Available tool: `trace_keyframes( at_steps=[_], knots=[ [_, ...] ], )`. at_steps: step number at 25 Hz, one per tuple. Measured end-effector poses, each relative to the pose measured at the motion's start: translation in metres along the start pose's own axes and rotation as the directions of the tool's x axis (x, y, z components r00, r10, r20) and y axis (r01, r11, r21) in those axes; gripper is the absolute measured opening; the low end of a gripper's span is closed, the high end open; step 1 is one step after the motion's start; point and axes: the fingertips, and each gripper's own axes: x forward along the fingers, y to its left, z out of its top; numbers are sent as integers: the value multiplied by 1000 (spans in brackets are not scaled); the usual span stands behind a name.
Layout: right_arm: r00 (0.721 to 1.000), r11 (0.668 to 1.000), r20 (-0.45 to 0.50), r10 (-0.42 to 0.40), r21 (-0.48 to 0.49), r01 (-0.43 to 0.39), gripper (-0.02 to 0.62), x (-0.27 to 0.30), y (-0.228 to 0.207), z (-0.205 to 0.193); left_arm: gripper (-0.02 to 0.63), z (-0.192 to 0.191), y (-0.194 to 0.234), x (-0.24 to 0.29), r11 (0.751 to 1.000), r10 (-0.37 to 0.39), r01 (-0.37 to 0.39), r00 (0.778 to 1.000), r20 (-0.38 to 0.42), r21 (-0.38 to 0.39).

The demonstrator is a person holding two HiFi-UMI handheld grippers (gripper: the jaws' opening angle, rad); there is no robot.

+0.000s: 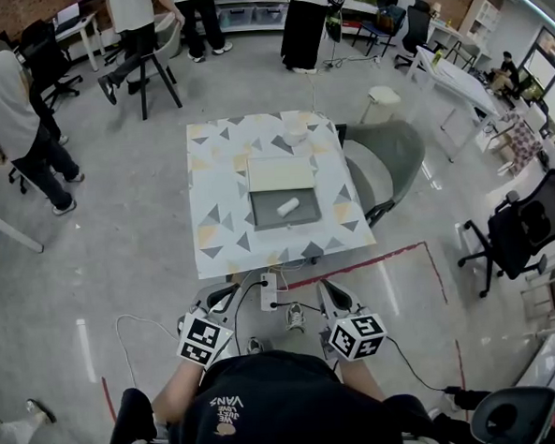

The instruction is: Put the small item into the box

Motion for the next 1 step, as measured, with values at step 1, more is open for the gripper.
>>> trace_keyframes(
  at_steps=[1],
  knots=[
    [1000,1000,0,0,0,0,0,-1,-1,0,7,1,-1,1,1000,-2,2,1000,-1,4]
  ],
)
